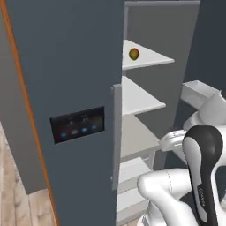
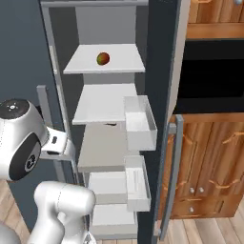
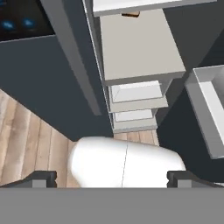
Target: Pick up the tangerine and mango from the fridge and place one fruit on each plate on the dining counter.
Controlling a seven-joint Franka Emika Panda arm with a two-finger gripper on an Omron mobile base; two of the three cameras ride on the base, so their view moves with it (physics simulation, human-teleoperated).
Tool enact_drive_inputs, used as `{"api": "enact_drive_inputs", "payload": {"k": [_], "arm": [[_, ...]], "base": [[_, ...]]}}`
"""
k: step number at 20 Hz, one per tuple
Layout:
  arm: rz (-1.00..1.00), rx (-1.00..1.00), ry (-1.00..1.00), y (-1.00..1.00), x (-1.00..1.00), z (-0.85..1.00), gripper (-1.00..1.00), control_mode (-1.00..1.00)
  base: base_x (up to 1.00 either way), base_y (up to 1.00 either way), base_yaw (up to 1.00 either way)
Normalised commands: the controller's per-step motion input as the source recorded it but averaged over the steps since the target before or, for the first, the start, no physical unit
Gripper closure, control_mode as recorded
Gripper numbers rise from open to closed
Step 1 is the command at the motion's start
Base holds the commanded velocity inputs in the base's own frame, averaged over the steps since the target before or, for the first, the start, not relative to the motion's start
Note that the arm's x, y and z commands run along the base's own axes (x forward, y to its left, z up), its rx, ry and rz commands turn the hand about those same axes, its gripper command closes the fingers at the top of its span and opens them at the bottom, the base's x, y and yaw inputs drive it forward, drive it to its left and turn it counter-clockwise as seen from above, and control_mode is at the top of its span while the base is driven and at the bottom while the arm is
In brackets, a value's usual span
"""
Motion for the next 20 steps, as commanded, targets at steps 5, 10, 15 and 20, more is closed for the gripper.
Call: {"api": "enact_drive_inputs", "payload": {"k": [5,10,15,20], "arm": [[0.0,0.0,0.0,0.0,0.0,0.0,-1.0,1.0],[0.0,0.0,0.0,0.0,0.0,0.0,-1.0,1.0],[0.0,0.0,0.0,0.0,0.0,0.0,-1.0,1.0],[0.0,0.0,0.0,0.0,0.0,0.0,-1.0,1.0]], "base": [[0.56,-0.14,-0.33],[0.73,-0.53,0.04],[0.06,0.13,0.16],[0.21,0.29,0.21]]}}
